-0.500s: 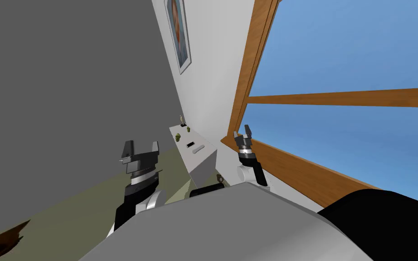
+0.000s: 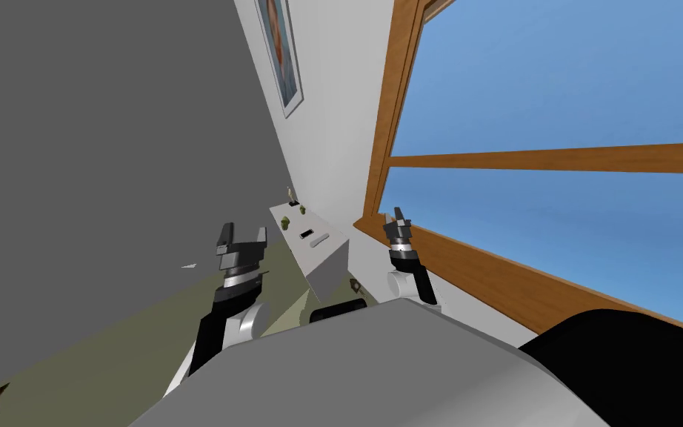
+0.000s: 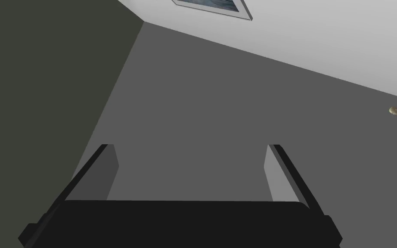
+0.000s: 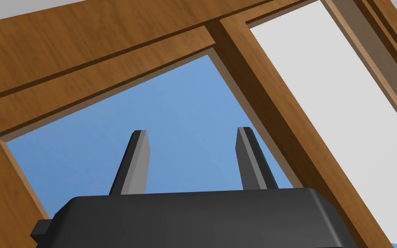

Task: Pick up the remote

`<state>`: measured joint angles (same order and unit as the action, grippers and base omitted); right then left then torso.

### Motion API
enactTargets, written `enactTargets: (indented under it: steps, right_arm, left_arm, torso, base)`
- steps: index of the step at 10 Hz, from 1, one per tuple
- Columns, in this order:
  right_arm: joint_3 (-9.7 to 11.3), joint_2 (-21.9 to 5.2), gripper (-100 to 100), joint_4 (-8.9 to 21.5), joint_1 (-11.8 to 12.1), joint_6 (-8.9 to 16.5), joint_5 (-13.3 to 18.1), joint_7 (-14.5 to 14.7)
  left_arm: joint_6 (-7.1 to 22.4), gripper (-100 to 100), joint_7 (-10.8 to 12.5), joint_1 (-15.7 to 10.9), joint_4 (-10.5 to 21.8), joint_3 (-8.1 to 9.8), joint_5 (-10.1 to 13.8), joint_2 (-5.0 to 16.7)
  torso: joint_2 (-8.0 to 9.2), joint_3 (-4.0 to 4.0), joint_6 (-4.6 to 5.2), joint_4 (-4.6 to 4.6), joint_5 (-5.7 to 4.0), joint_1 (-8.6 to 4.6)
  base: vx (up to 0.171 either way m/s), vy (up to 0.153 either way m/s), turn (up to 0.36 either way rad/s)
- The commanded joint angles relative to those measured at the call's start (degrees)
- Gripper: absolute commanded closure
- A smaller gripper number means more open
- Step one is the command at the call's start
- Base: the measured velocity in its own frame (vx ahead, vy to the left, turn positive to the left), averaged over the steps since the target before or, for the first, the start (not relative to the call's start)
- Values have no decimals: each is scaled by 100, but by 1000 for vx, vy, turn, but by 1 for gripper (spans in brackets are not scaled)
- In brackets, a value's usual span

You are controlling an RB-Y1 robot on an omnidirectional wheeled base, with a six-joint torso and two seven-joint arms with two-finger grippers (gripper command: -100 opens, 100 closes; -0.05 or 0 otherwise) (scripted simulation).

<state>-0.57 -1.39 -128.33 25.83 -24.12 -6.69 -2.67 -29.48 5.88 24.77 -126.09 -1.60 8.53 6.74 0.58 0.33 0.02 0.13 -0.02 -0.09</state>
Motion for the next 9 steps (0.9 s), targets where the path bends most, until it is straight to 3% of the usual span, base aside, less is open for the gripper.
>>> enactTargets:
  steps: [1,3,4,8,9]
  right_arm:
    - [0,0,0,0,0,0,0,0]
    - [0,0,0,0,0,0,0,0]
    - [0,0,0,0,0,0,0,0]
    - [-1,-1,0,0,2,0,0,0]
    - [0,0,0,0,1,0,0,0]
  left_arm:
    - [258,-100,117,-256,158,45,161,164]
    - [602,-100,278,-610,429,125,374,347]
    - [640,-100,278,-643,429,125,374,347]
    - [1308,-100,565,-1292,963,302,704,604]
    - [1358,-100,565,-1300,963,302,704,604]
  torso:
    - [0,0,0,0,0,0]
    - [0,0,0,0,-1,-4]
    - [5,3,1,1,-1,-1]
    - [-23,-12,-4,-4,2,9]
    - [-24,-13,0,-5,2,8]
  base:
    - [-147,-28,-204]
    - [-162,-42,-199]
    - [-113,-18,-62]
    - [-92,-22,-162]
    - [-69,-18,-89]
